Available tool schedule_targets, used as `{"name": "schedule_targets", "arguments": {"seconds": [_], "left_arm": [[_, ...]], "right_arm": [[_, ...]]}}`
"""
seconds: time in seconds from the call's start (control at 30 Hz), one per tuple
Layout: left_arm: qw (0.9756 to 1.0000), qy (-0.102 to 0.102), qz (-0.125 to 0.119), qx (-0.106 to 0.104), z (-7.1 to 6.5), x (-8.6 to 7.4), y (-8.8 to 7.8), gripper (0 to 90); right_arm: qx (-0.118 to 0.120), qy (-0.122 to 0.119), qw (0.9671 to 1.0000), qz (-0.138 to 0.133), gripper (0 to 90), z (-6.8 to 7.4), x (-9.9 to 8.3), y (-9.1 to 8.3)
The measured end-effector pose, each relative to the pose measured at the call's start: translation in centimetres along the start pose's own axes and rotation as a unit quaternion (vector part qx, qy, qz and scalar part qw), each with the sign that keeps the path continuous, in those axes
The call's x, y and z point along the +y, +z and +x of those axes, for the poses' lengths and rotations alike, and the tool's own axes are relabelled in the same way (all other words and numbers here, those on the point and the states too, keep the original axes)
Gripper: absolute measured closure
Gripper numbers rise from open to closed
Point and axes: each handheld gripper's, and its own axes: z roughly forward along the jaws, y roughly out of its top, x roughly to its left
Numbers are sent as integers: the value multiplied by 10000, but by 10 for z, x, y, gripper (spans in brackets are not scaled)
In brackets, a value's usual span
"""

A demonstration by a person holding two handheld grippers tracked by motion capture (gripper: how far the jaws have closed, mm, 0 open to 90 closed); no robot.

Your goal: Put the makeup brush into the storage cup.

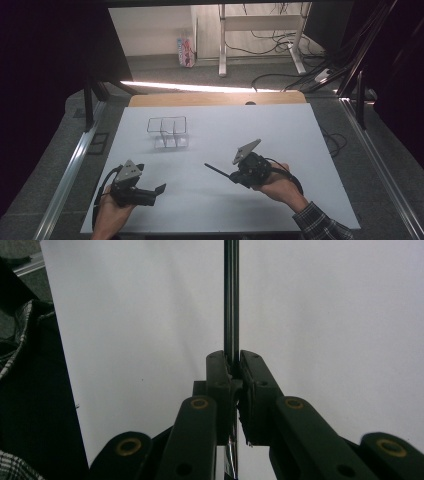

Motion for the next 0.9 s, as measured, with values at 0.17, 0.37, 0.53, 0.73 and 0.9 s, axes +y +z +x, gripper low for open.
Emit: {"name": "schedule_targets", "arguments": {"seconds": [0.17, 0.37, 0.53, 0.73, 0.9], "left_arm": [[9996, 122, 17, -250, -7, 9, 9, 0], [9981, 408, 84, -449, -13, 21, 18, 0], [9967, 661, 231, -412, -19, 31, 27, 0], [9936, 979, 313, -462, -28, 43, 39, 11], [9901, 1209, 369, -608, -37, 52, 50, 31]], "right_arm": [[36, -79, 10000, -1, 841, 3, 0, -4], [95, -133, 9999, 20, 841, 6, 1, -6], [120, -125, 9998, 86, 841, 7, 1, -5], [163, -193, 9996, 138, 841, 8, 1, -6], [234, -289, 9991, 218, 840, 9, 2, -7]]}}
